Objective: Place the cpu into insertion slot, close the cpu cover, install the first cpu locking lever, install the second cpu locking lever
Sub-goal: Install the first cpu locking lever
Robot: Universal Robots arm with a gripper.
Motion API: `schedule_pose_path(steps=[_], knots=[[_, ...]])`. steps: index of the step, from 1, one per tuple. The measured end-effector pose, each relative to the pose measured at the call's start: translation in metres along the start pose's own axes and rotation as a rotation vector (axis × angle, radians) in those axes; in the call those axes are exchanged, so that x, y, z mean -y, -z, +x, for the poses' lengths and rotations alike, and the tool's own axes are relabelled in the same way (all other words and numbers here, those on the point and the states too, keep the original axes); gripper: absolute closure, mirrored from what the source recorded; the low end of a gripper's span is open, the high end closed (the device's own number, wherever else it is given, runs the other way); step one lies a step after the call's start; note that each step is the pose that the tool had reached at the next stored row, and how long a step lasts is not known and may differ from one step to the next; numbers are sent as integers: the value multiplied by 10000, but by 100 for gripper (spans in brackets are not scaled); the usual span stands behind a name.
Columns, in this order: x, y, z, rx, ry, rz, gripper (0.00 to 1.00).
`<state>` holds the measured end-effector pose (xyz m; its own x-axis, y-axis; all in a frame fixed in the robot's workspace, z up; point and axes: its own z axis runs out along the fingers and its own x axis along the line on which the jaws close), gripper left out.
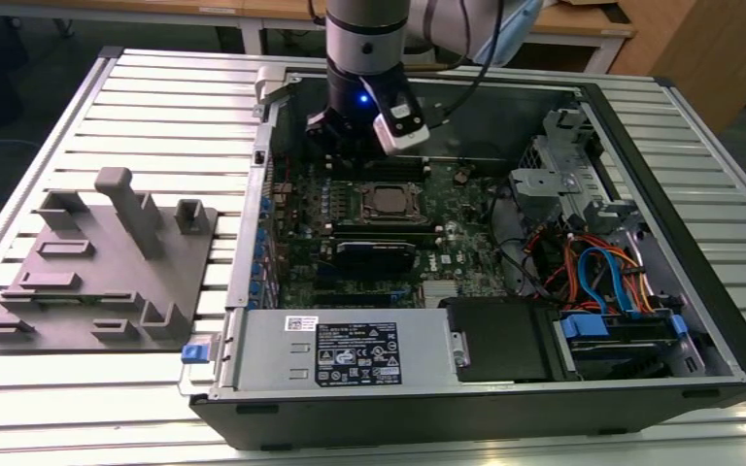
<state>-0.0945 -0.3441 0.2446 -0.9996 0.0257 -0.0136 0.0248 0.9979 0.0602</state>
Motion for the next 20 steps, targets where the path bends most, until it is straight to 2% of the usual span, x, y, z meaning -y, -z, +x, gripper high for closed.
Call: schedule_pose_path(steps=[3,9,15,20], knots=[[1,0,48,1,0,-10,89],[-30,-1,94,-1,0,-25,89],[-163,-6,117,0,0,-26,89],[-187,8,151,10,1,-28,89]])
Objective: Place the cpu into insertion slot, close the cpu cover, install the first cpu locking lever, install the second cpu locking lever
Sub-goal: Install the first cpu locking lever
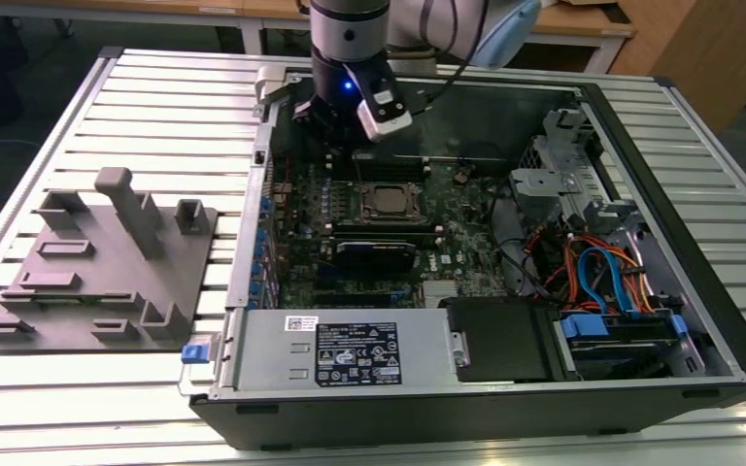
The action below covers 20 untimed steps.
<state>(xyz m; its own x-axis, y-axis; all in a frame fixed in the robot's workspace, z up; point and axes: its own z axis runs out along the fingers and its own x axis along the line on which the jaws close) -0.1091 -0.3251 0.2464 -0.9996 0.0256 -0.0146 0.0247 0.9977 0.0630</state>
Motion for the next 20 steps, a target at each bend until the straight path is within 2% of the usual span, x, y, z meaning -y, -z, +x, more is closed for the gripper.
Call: schedule_pose_path(steps=[9,20], knots=[[-75,40,8,4,-1,2,89],[-112,44,-4,5,0,2,89]])
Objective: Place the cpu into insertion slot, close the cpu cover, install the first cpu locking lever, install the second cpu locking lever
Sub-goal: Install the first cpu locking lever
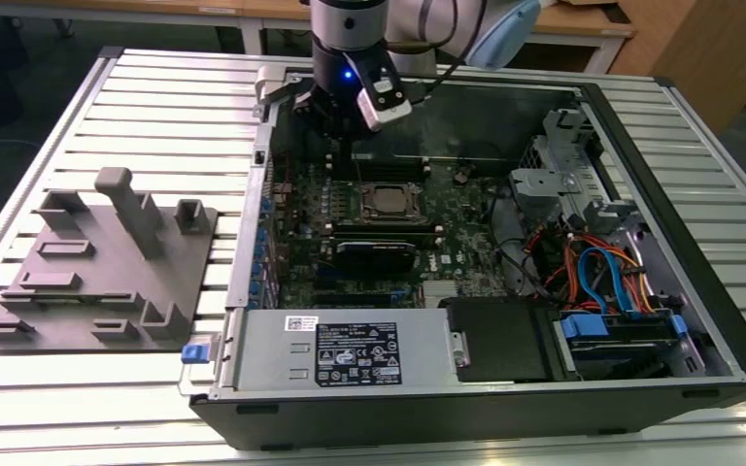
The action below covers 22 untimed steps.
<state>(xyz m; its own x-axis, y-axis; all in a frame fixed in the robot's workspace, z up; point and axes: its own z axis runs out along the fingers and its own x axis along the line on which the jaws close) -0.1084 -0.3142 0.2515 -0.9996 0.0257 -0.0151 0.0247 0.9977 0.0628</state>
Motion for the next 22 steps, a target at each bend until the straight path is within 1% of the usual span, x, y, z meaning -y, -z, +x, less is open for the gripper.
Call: schedule_pose_path(steps=[7,22], knots=[[-2,-1,-33,0,0,0,89],[-5,-3,-170,1,0,-1,89]])
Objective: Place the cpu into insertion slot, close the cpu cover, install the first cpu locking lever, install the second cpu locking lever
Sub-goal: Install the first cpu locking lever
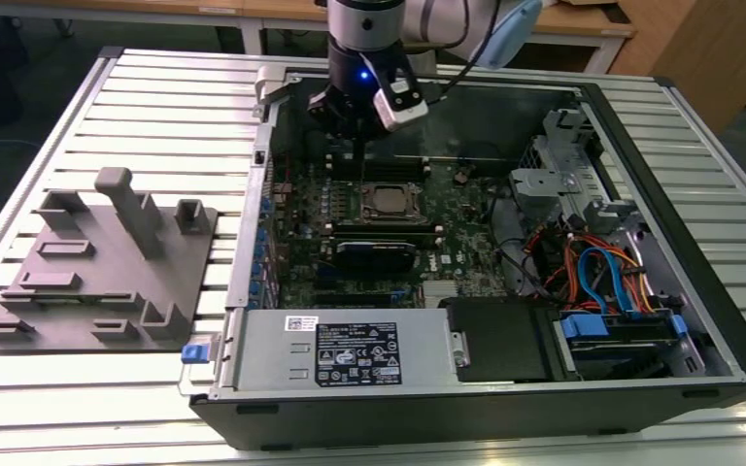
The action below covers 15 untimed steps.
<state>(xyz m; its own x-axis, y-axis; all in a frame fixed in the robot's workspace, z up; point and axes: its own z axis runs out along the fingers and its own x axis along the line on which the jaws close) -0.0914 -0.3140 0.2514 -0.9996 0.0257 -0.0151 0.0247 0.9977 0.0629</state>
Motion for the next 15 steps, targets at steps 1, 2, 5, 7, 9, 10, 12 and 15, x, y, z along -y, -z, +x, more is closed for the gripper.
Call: schedule_pose_path(steps=[1,2,5,7,9,10,12,15], knots=[[0,0,-8,0,0,0,89],[0,0,-15,-1,0,0,89],[0,-1,-25,0,-1,-1,89],[-1,0,-28,0,0,0,89],[-1,-1,-37,0,0,-1,89],[-1,-1,-37,0,-1,0,89],[-1,-1,-37,0,0,0,89],[-1,-1,-38,0,0,-1,89]])
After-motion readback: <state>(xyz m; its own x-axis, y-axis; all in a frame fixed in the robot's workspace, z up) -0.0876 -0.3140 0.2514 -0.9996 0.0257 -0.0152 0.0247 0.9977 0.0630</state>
